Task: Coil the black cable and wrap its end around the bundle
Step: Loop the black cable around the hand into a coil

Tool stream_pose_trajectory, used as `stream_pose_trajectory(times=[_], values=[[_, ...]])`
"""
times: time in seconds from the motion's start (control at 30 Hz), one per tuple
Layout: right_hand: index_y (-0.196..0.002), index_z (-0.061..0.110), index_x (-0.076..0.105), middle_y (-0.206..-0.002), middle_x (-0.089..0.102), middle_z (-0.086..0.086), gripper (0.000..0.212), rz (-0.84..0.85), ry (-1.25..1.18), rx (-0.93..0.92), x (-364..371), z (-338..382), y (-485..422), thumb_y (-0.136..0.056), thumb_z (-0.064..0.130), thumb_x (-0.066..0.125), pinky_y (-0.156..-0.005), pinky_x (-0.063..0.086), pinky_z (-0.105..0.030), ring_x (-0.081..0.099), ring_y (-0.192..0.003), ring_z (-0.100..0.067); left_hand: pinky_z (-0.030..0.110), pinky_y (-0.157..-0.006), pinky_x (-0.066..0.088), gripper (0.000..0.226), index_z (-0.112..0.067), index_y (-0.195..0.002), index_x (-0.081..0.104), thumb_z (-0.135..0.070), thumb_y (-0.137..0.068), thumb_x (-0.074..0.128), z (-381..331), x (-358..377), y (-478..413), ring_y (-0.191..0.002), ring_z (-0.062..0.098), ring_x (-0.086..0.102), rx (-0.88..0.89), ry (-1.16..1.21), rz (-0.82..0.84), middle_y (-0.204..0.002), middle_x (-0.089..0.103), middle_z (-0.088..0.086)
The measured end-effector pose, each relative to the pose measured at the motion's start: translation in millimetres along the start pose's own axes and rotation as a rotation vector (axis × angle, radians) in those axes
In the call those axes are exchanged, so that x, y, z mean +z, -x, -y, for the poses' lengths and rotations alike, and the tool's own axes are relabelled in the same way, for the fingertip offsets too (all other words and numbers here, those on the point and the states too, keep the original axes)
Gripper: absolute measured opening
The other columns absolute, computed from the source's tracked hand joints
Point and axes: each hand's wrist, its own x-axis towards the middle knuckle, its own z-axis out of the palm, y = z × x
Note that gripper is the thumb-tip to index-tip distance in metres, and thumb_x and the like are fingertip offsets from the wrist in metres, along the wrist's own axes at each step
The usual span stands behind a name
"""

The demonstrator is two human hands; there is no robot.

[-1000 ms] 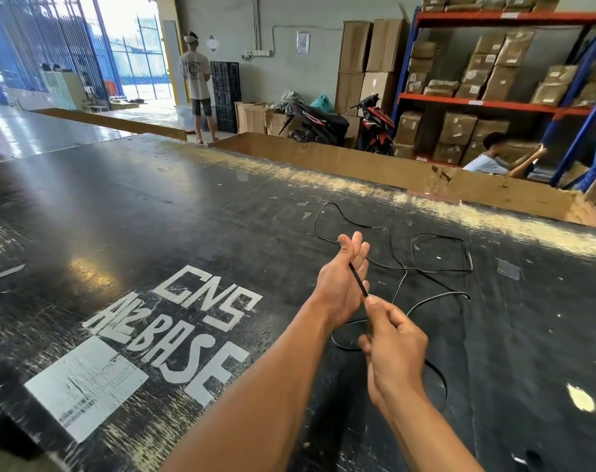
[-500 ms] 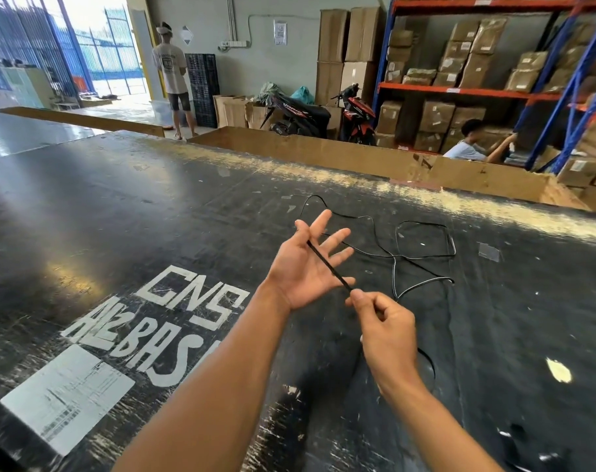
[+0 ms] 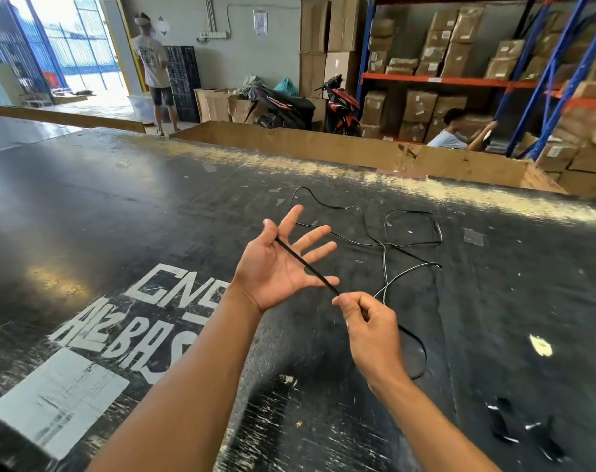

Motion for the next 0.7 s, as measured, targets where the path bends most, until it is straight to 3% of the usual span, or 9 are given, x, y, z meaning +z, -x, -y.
stream_pose_trajectory(times=[0.1,0.2,0.27,0.43,0.53,0.63,0.7], values=[[-0.084,0.024,0.071,-0.054,0.051,0.013,0.022,0.102,0.042,0.016,-2.8,-11.3,-0.9,-0.099,0.021,0.055,-0.053,0.038,-0.028,0.042,-0.053,-0.007,0.081,-0.095,0.03,0.055,-0.042,-0.146,0.039,-0.062,-0.098,0.021,-1.3,4.5,4.8,-0.141,0.041,0.036,-0.024,-0.009,0.027,-0.153,0.04,0.019],[-0.083,0.026,0.067,-0.058,0.055,0.008,0.019,0.222,0.255,-0.032,-16.1,-24.4,-8.3,-0.098,0.029,0.055,-0.062,0.046,-0.04,0.05,-0.055,-0.01,0.079,-0.095,0.032,0.056,-0.043,-0.147,0.037,-0.063,-0.098,0.02,-9.1,7.5,13.9,-0.139,0.047,0.036,-0.108,-0.052,0.102,-0.155,0.035,0.021],[-0.086,0.025,0.066,-0.06,0.058,0.008,0.02,0.314,0.465,-0.112,-29.4,-22.9,-19.2,-0.097,0.037,0.054,-0.066,0.046,-0.039,0.054,-0.06,-0.01,0.076,-0.092,0.037,0.057,-0.045,-0.147,0.034,-0.065,-0.096,0.02,-16.5,7.9,21.1,-0.137,0.052,0.036,-0.209,-0.126,0.154,-0.155,0.035,0.022],[-0.099,0.018,0.067,-0.098,0.07,-0.004,0.027,0.506,0.919,-0.363,-51.2,5.3,-59.8,-0.098,0.038,0.049,-0.079,0.043,-0.036,0.064,-0.096,-0.028,0.069,-0.092,0.042,0.058,-0.05,-0.145,0.034,-0.069,-0.092,0.02,-21.6,15.8,38.9,-0.134,0.057,0.035,-0.508,-0.314,0.263,-0.151,0.038,0.026],[-0.1,0.018,0.068,-0.099,0.068,-0.006,0.035,0.545,1.131,-0.446,-55.0,30.6,-83.8,-0.095,0.048,0.05,-0.083,0.034,-0.032,0.063,-0.096,-0.028,0.07,-0.094,0.039,0.06,-0.051,-0.144,0.036,-0.072,-0.089,0.022,-13.5,15.7,47.9,-0.131,0.055,0.04,-0.648,-0.417,0.238,-0.15,0.037,0.029],[-0.098,0.017,0.067,-0.099,0.066,-0.007,0.037,0.515,1.239,-0.522,-57.2,59.8,-104.5,-0.093,0.051,0.052,-0.086,0.037,-0.035,0.063,-0.094,-0.03,0.072,-0.097,0.033,0.062,-0.05,-0.144,0.036,-0.072,-0.086,0.03,0.1,5.3,56.9,-0.124,0.049,0.047,-0.742,-0.473,0.171,-0.146,0.039,0.026],[-0.093,0.017,0.066,-0.094,0.062,-0.005,0.036,0.48,1.222,-0.538,-57.7,77.3,-114.2,-0.092,0.051,0.055,-0.076,0.038,-0.033,0.063,-0.091,-0.031,0.074,-0.099,0.031,0.064,-0.048,-0.145,0.037,-0.072,-0.086,0.032,6.0,-1.6,62.2,-0.125,0.049,0.047,-0.739,-0.465,0.109,-0.147,0.038,0.025]])
